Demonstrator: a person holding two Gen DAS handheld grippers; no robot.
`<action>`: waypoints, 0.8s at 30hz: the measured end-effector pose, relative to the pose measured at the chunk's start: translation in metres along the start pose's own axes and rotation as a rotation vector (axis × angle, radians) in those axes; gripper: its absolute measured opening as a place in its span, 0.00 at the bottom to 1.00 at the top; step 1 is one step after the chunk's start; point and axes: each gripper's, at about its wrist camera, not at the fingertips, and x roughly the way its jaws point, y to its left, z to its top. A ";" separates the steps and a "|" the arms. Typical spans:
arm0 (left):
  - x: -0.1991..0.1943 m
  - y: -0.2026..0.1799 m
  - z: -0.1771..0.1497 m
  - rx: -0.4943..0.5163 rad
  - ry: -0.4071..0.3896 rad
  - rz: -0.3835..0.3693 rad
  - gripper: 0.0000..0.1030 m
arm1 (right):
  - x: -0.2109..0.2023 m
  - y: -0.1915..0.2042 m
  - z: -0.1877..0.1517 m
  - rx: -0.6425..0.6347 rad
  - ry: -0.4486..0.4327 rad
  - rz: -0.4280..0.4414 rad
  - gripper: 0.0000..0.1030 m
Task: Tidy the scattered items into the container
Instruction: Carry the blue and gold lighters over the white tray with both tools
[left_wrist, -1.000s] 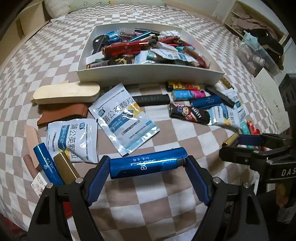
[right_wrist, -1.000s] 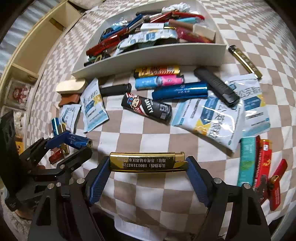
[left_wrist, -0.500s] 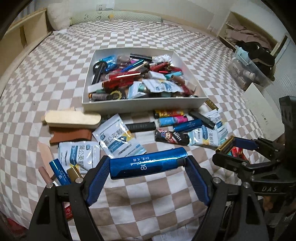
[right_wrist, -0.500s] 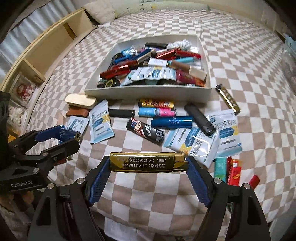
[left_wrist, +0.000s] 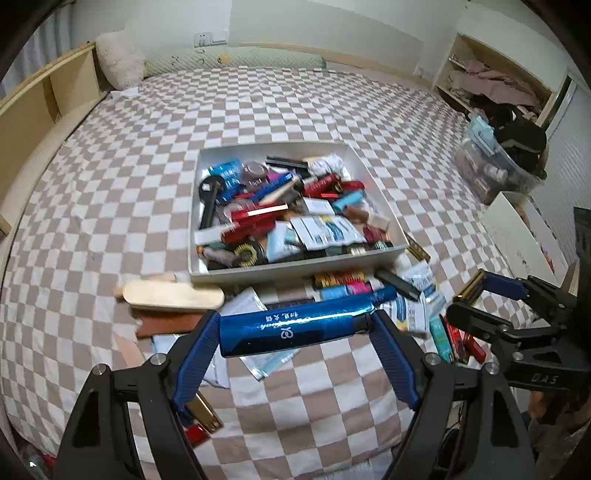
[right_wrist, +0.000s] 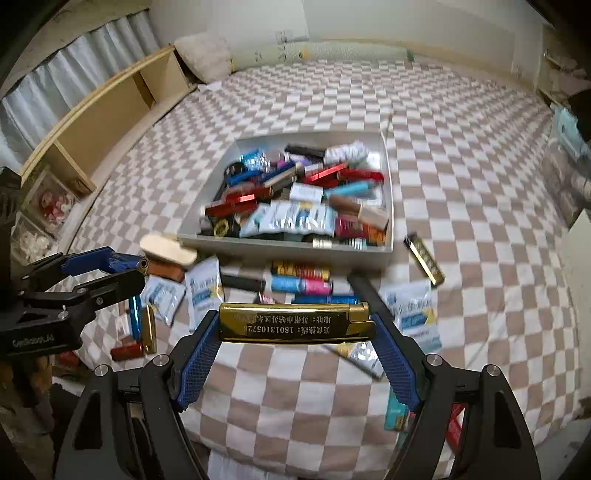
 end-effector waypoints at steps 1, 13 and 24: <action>-0.003 0.002 0.005 -0.002 -0.006 0.007 0.79 | -0.003 0.001 0.004 -0.003 -0.008 0.002 0.79; -0.020 0.014 0.045 -0.018 -0.048 0.032 0.79 | -0.018 0.021 0.056 -0.027 -0.054 0.050 0.79; 0.021 0.025 0.079 -0.056 0.019 0.012 0.79 | 0.014 -0.005 0.088 0.026 -0.009 0.064 0.79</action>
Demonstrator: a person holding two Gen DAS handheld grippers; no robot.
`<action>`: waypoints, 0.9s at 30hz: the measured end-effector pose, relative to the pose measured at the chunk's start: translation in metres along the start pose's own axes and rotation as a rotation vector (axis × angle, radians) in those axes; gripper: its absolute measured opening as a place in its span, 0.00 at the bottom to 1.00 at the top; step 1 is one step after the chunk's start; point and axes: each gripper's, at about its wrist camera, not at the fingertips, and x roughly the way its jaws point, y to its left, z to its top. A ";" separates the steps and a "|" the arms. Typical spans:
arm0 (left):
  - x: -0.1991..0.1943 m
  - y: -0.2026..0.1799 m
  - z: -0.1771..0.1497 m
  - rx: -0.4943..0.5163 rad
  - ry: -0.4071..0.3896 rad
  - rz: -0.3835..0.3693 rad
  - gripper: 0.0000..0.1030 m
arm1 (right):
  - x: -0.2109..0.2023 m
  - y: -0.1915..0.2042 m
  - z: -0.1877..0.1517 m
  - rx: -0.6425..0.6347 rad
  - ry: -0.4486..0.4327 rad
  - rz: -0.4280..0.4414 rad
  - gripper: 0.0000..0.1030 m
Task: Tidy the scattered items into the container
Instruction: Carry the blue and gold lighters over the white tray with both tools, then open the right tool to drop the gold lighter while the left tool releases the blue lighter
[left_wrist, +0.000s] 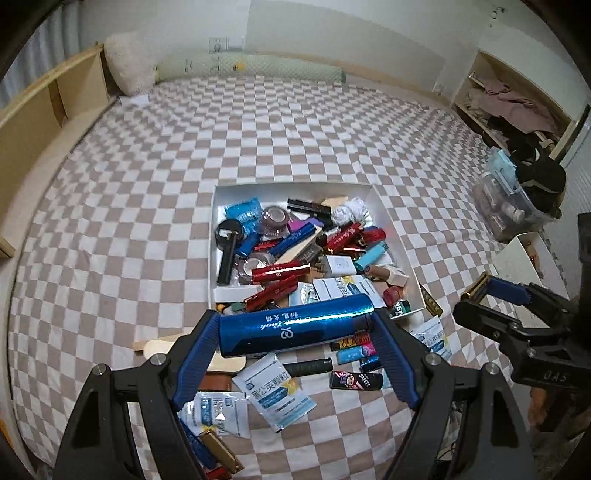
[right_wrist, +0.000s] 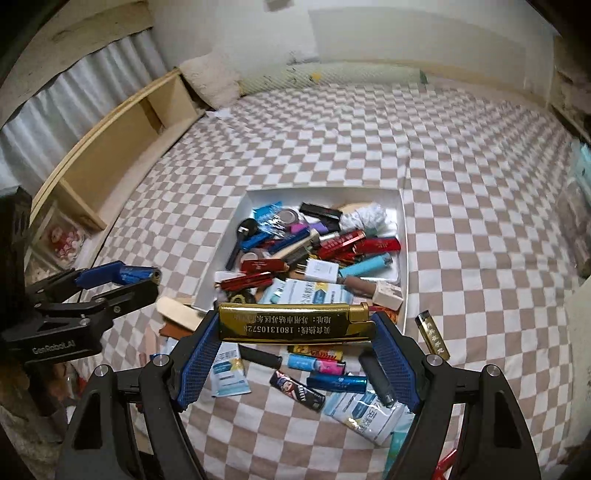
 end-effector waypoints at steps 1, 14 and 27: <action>0.010 0.001 0.002 -0.005 0.026 -0.001 0.79 | 0.009 -0.005 0.002 0.014 0.022 -0.001 0.79; 0.086 0.010 0.021 -0.092 0.197 -0.009 0.79 | 0.095 -0.044 0.013 0.124 0.215 -0.029 0.79; 0.114 0.022 0.018 -0.157 0.291 -0.027 0.79 | 0.127 -0.025 0.015 0.020 0.271 -0.059 0.79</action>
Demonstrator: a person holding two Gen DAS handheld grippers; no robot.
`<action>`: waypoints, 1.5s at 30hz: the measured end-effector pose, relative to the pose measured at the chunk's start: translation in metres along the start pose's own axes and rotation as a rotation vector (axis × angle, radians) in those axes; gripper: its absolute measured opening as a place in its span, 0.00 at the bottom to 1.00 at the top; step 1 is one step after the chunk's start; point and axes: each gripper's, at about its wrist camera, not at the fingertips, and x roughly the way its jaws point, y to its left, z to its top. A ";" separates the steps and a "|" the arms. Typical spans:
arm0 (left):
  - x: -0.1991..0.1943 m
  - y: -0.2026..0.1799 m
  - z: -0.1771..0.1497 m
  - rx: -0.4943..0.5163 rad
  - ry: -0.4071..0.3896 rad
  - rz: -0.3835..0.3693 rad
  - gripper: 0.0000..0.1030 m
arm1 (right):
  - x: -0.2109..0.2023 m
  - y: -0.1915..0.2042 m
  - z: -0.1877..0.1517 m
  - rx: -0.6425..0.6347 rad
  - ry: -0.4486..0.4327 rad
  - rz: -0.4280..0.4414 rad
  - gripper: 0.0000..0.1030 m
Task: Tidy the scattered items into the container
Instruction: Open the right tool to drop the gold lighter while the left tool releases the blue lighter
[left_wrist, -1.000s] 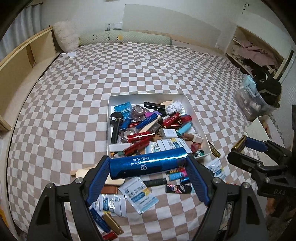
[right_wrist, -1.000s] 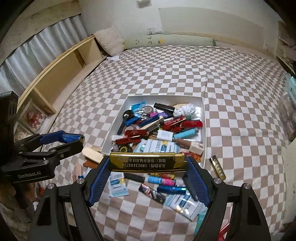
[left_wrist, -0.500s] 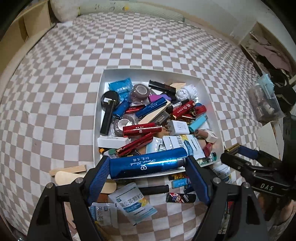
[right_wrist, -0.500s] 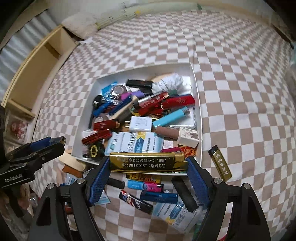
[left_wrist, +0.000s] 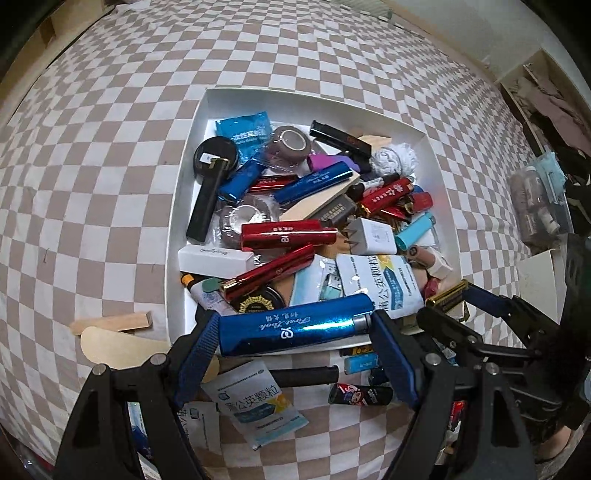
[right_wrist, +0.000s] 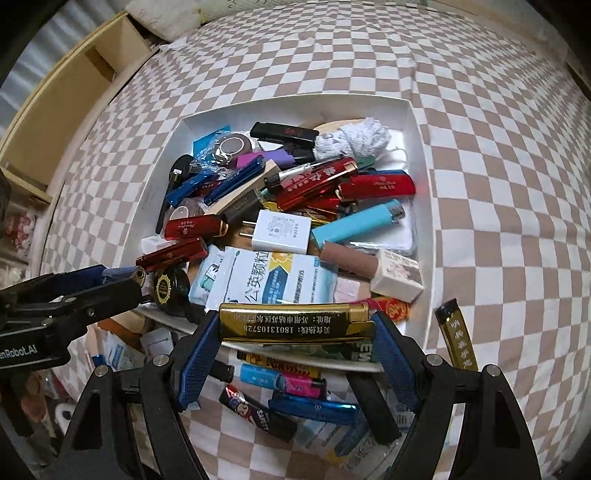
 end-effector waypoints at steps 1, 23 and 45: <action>0.001 0.002 0.000 -0.006 0.003 -0.001 0.79 | 0.002 0.001 0.002 -0.001 0.000 0.001 0.79; 0.022 -0.011 0.003 -0.040 0.052 -0.018 0.80 | 0.010 -0.014 -0.002 -0.031 -0.014 -0.079 1.00; 0.000 -0.009 0.004 0.001 -0.040 0.041 0.89 | -0.015 0.001 -0.015 -0.084 -0.090 -0.078 1.00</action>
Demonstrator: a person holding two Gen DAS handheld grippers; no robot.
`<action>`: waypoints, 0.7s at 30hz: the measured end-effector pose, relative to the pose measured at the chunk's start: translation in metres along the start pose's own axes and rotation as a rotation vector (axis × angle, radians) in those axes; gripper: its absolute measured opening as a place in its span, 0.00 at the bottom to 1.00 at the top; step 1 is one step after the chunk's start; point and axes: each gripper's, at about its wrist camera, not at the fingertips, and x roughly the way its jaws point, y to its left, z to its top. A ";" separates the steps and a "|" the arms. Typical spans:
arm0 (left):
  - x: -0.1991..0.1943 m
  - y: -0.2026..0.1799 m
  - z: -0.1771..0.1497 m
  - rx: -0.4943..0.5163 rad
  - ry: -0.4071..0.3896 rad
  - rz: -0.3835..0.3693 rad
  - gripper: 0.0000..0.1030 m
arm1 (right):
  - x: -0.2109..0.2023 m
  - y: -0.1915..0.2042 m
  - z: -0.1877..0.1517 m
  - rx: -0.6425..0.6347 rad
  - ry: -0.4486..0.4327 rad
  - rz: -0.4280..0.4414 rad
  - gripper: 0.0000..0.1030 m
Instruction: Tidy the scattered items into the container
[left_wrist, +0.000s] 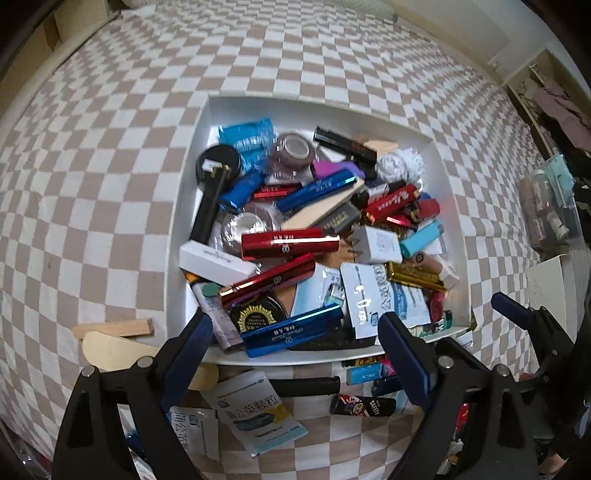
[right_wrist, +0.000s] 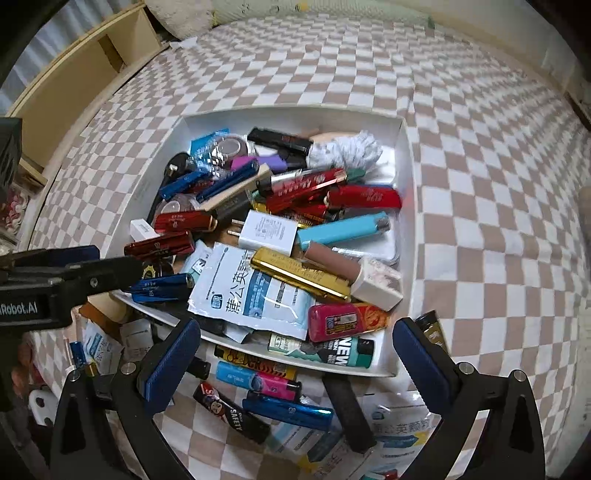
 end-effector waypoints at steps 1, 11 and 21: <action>-0.006 0.000 0.000 0.005 -0.013 -0.007 0.89 | -0.005 0.000 0.000 -0.006 -0.019 -0.005 1.00; -0.061 -0.009 -0.009 0.066 -0.194 0.017 0.89 | -0.056 0.005 -0.002 -0.069 -0.163 -0.054 1.00; -0.118 -0.029 -0.034 0.175 -0.382 0.077 0.89 | -0.119 0.012 -0.010 -0.066 -0.317 -0.038 1.00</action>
